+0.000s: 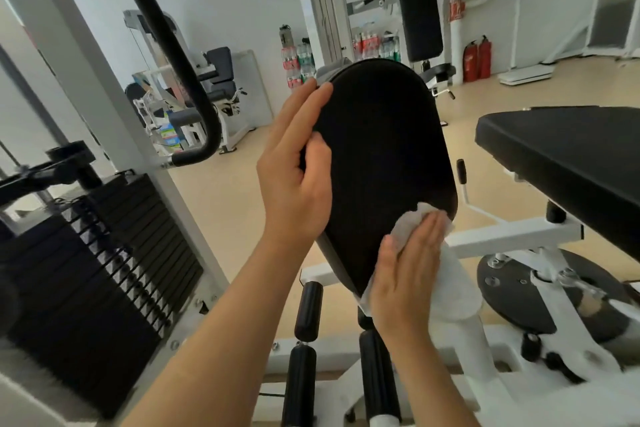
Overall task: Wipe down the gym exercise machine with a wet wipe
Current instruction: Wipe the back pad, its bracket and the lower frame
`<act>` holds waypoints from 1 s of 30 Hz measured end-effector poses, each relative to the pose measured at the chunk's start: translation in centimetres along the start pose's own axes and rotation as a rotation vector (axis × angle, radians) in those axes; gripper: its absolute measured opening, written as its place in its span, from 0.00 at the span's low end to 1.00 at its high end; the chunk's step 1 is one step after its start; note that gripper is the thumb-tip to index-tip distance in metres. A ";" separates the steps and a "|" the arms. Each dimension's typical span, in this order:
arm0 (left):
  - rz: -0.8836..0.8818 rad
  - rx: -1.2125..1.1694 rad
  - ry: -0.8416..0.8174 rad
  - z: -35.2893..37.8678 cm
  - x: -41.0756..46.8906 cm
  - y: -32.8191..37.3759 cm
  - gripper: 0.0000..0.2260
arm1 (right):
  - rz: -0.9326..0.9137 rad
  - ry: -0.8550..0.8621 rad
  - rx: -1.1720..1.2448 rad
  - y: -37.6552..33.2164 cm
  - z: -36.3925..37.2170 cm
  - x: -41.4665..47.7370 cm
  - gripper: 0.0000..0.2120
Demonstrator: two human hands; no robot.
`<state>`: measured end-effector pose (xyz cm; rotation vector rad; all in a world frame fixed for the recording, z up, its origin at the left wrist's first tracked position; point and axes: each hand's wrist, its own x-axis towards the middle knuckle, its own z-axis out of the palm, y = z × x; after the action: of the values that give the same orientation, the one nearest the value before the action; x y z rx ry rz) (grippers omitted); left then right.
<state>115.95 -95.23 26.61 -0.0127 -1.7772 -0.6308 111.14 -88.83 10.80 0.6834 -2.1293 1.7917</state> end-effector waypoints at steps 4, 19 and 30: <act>-0.012 -0.019 -0.009 0.1 0.1 -0.5 0.20 | -0.228 -0.004 -0.086 -3.9 0.0 0.8 0.36; -0.248 -0.262 -0.189 -1.9 1.6 0.0 0.18 | -0.960 0.015 -0.361 -8.5 -1.8 8.0 0.27; -0.294 0.081 -0.403 -5.2 1.8 3.0 0.20 | -1.174 -0.023 -0.345 -7.6 -0.6 2.6 0.15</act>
<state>121.05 -95.38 30.28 0.1917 -2.2170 -0.8075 112.84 -89.60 18.62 1.4208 -1.3981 0.7537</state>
